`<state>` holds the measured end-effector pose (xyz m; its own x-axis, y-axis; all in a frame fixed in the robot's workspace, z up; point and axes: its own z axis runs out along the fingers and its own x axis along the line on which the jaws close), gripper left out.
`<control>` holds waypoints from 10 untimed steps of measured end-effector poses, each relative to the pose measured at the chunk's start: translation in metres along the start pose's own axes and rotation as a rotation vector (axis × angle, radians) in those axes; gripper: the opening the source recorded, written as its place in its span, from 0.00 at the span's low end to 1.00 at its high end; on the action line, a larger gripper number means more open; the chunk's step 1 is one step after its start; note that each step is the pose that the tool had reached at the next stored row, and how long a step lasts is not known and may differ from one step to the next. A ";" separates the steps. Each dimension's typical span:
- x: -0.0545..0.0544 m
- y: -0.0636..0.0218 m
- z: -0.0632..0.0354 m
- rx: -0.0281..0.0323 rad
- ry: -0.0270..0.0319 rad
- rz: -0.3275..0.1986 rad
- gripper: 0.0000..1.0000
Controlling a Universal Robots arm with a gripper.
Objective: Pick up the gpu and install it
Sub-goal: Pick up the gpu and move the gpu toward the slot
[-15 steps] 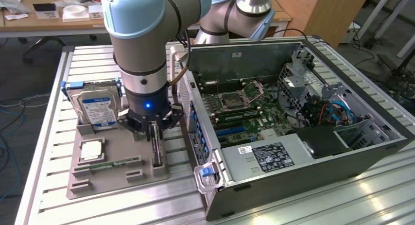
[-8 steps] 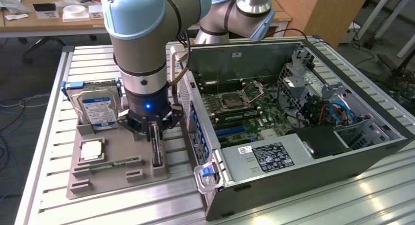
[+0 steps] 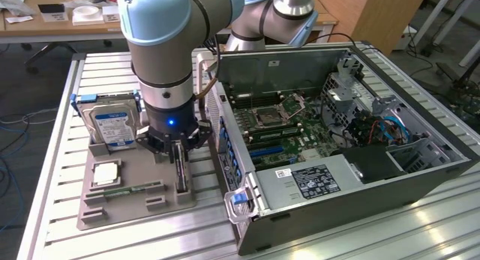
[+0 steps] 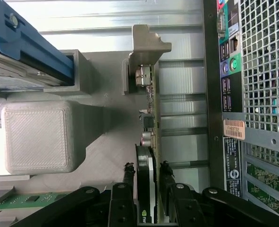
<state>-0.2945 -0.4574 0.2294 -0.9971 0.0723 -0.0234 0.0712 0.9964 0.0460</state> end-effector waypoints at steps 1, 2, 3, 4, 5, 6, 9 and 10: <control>0.000 0.0000 0.0000 0.0000 0.0000 0.000 0.36; 0.000 0.0000 0.0000 0.0000 0.0001 0.000 0.36; 0.000 0.0001 0.0000 0.0000 0.0000 0.000 0.36; 0.000 0.0001 0.0001 0.0000 0.0000 0.000 0.36; 0.000 0.0001 0.0001 0.0000 0.0000 0.000 0.36; 0.000 0.0001 0.0001 0.0000 -0.0001 0.000 0.36; 0.001 0.0001 0.0002 -0.0001 -0.0001 0.000 0.36; 0.001 0.0000 0.0001 -0.0001 0.0000 0.000 0.36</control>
<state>-0.2951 -0.4574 0.2292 -0.9971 0.0724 -0.0234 0.0713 0.9964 0.0461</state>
